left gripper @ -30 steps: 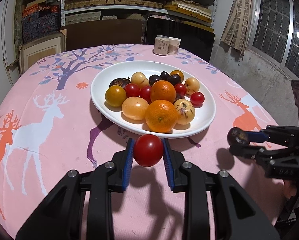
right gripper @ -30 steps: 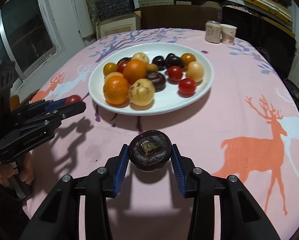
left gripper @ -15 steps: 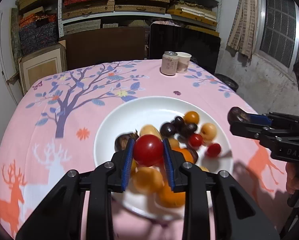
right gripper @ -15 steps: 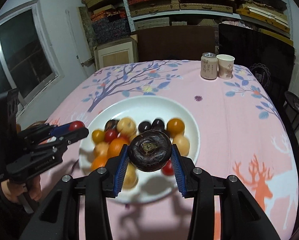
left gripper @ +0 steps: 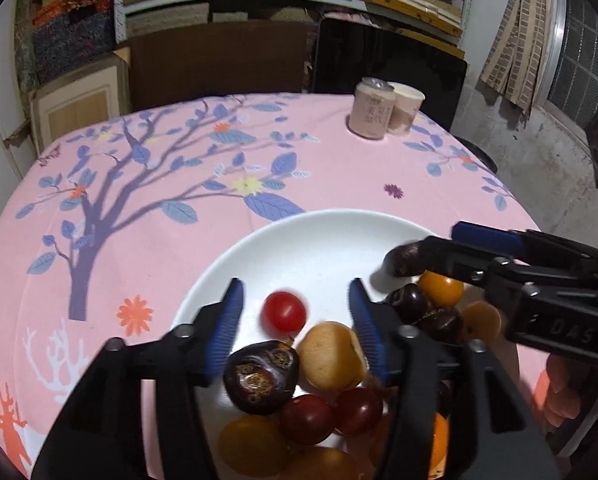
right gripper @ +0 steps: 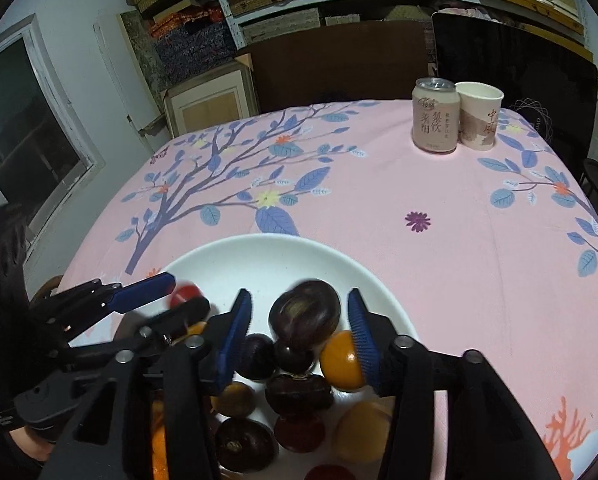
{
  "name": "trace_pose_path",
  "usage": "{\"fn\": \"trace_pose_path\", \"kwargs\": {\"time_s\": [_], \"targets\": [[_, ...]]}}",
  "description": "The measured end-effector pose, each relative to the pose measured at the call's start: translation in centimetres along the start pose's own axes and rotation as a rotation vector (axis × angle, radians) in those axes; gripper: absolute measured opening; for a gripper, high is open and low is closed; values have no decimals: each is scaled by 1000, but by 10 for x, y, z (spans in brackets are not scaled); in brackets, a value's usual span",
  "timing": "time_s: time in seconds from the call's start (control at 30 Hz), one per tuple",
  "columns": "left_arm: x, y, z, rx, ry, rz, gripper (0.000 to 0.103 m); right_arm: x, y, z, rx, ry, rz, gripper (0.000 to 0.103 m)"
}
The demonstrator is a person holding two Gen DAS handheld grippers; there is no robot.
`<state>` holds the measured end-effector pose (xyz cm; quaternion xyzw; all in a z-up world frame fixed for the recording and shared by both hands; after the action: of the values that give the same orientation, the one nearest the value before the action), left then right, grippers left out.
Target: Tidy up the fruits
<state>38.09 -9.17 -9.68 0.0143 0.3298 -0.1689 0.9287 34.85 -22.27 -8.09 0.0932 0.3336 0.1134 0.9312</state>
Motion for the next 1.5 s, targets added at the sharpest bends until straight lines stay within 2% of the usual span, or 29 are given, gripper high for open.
{"fn": "trace_pose_path", "kwargs": {"time_s": [0.17, 0.23, 0.27, 0.37, 0.43, 0.5, 0.57, 0.63, 0.73, 0.93, 1.0, 1.17, 1.3, 1.5], "targets": [[-33, 4, -6, -18, -35, -2, 73, -38, 0, -10, 38, -26, 36, 54], [-52, 0, -18, -4, -38, -4, 87, -56, 2, -23, 35, -19, 36, 55], [-61, -2, -24, 1, -38, -12, 90, -66, 3, -32, 39, -17, 43, 56], [-88, -5, -50, 14, -25, -11, 91, -98, 5, -61, 36, -19, 7, 64], [-106, -3, -71, 1, -9, -3, 92, -121, 10, -87, 41, -8, 27, 66], [-123, -2, -95, -28, 29, 10, 97, -142, 13, -111, 45, -8, 25, 72], [-136, -3, -119, -55, 79, -1, 98, -158, 13, -131, 46, -25, 7, 89], [-150, -6, -139, -63, 104, 14, 98, -169, 13, -151, 48, -38, -30, 99], [-178, -10, -157, -34, 80, 66, 98, -179, 20, -173, 14, -12, -36, 99], [-248, -22, -164, -29, -34, 114, 98, -230, 39, -180, -12, -65, -27, 99], [-272, -27, -159, -35, -60, 111, 98, -249, 46, -177, -33, -90, -18, 99], [-336, -41, -136, 9, -185, 192, 98, -285, 61, -166, -84, -123, -11, 99], [-364, -47, -130, -16, -230, 172, 98, -310, 72, -164, -93, -162, 28, 99], [-383, -58, -134, 33, -255, 207, 98, -323, 77, -171, -90, -170, 55, 99]]}}
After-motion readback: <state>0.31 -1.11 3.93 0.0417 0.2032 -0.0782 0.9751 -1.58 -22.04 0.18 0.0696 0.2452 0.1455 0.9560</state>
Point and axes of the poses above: each gripper's, at about its wrist camera, not at the fingertips, and x roughly the way its jaws point, y to its left, z to its top, the point moved 8 cm from there along x, roughly the way its jaws point, and after that the axes turned 9 degrees about -y, right-handed, at the moved point
